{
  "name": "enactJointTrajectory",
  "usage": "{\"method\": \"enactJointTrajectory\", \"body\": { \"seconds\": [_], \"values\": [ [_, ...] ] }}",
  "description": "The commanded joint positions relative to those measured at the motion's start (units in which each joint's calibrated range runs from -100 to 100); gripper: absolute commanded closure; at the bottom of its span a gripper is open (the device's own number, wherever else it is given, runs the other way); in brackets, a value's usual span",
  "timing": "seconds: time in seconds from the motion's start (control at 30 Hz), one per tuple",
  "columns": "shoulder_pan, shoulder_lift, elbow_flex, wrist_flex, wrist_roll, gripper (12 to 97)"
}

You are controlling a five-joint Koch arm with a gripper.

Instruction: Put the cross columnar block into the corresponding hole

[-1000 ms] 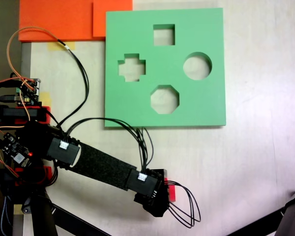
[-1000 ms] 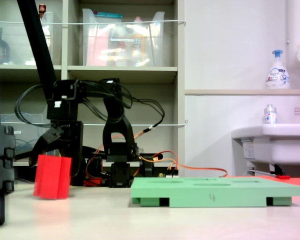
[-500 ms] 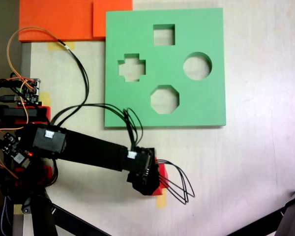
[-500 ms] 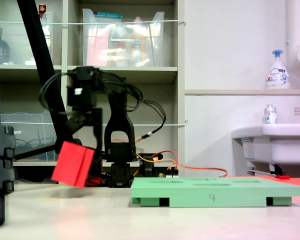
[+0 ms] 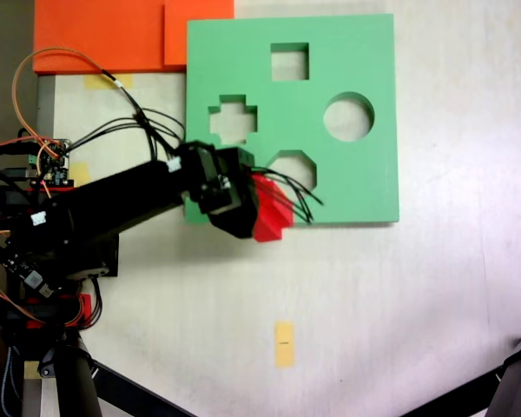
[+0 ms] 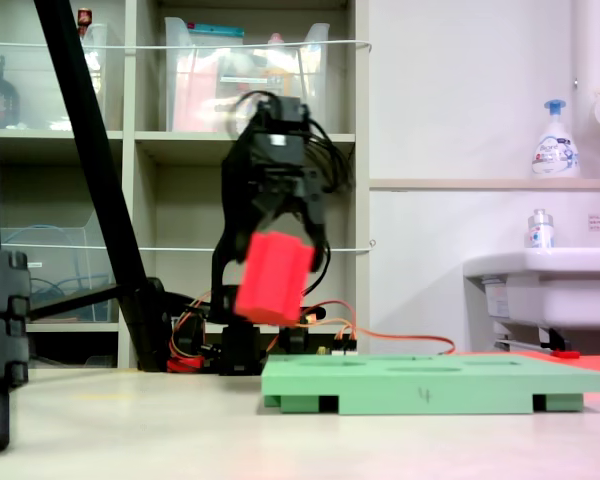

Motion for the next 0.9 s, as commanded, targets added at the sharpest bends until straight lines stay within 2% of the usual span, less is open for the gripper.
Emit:
{"method": "enactJointTrajectory", "body": {
  "seconds": [0.0, 0.27, 0.53, 0.87],
  "values": [
    [3.9, -1.3, 2.0, -2.4, 5.1, 76.4],
    [11.3, 1.8, 2.7, -2.4, 14.5, 76.4],
    [13.8, 4.0, 2.7, 6.1, 19.8, 76.3],
    [15.8, 17.5, 10.1, 10.5, 20.6, 76.0]
  ]
}}
